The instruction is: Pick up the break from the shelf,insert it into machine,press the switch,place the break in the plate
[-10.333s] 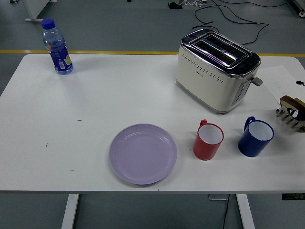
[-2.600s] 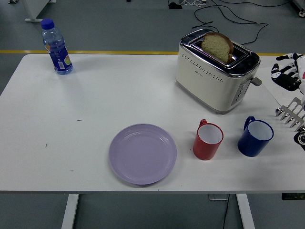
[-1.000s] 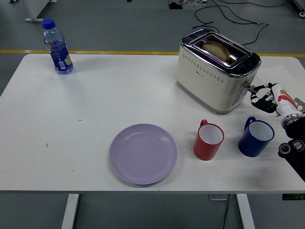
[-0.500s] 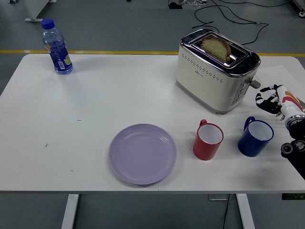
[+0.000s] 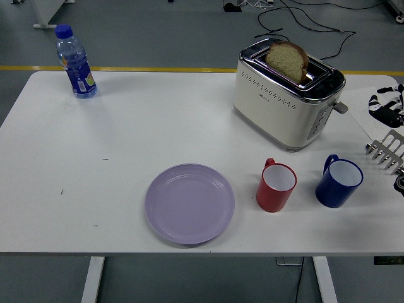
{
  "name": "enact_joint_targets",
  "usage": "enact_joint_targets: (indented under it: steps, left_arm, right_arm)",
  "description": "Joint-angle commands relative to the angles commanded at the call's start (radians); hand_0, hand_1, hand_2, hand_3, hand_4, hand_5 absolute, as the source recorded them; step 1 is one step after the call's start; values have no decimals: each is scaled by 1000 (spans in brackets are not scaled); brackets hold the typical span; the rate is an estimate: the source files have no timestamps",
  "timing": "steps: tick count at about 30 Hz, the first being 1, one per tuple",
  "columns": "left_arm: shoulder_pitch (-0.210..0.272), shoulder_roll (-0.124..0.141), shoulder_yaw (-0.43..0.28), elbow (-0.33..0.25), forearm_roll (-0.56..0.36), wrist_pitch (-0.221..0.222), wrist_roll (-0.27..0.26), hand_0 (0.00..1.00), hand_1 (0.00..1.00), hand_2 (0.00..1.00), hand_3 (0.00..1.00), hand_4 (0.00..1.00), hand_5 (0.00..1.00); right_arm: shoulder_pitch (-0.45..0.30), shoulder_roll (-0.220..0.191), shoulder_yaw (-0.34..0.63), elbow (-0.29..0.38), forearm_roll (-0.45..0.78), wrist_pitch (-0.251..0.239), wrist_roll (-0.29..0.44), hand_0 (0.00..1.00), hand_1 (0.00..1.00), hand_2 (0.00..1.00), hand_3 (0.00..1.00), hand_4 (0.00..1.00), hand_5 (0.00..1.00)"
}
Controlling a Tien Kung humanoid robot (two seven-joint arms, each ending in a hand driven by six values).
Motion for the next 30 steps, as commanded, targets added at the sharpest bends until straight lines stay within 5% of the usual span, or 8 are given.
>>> enact_joint_targets:
  steps: [3, 4, 18, 30]
  left_arm:
    - [1, 0, -2, 0, 5, -1, 1, 654, 593, 596, 599, 325, 941]
    - [1, 0, -1, 0, 5, -2, 1, 653, 593, 597, 599, 325, 941]
    - [-8, 2, 14, 0, -15, 0, 0, 654, 593, 596, 599, 327, 942]
    - [-15, 5, 33, 0, -39, 2, 1, 655, 589, 594, 599, 329, 942]
  right_arm:
    - [18, -5, -2, 27, 5, 35, 17, 419, 423, 492, 740, 594, 442]
    - [26, -6, -3, 36, 10, 43, 24, 833, 778, 867, 872, 707, 517]
    - [203, 16, -90, 29, 42, 81, 41, 881, 824, 896, 901, 714, 455]
    - [472, 89, -294, -144, -11, 182, -21, 901, 834, 877, 888, 719, 460]
